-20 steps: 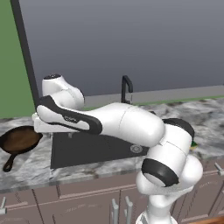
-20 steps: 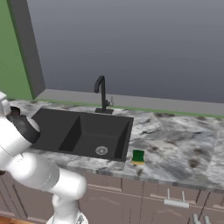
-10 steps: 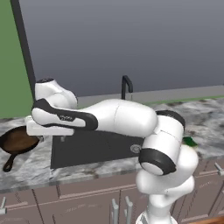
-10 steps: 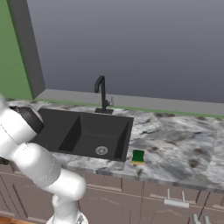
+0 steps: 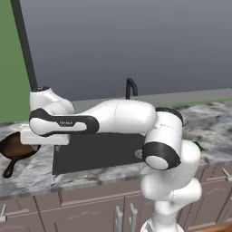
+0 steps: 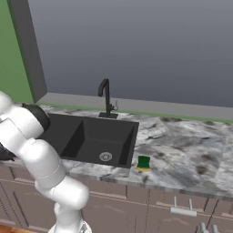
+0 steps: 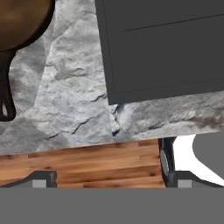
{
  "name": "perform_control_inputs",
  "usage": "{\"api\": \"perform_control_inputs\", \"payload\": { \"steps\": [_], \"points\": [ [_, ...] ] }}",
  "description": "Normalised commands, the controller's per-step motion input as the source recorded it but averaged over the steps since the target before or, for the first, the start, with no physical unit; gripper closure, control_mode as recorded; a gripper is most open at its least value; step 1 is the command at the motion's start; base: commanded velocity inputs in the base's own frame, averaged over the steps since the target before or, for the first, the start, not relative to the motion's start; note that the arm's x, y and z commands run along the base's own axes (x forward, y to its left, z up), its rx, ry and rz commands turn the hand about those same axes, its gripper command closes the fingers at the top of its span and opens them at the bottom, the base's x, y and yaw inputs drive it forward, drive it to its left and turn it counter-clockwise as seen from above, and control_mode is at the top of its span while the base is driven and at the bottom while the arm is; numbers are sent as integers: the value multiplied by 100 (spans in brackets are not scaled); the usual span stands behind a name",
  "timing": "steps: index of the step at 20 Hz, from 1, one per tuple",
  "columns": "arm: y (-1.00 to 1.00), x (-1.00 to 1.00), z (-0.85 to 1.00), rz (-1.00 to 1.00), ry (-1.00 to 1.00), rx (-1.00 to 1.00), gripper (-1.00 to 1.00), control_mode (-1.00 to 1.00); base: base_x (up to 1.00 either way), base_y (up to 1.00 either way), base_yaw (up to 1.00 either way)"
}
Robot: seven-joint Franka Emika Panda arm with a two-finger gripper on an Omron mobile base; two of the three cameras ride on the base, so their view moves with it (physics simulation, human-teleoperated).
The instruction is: Pick the pan and sponge and place them into the sink. Then turn on the water.
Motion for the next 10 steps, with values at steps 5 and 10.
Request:
{"api": "perform_control_inputs", "payload": {
  "steps": [5,10],
  "points": [
    [27,8,-9,0,0,-1,-100,-100,0,0,0],
    [27,8,-2,0,0,-5,-100,-100,0,0,0]
  ]
}}
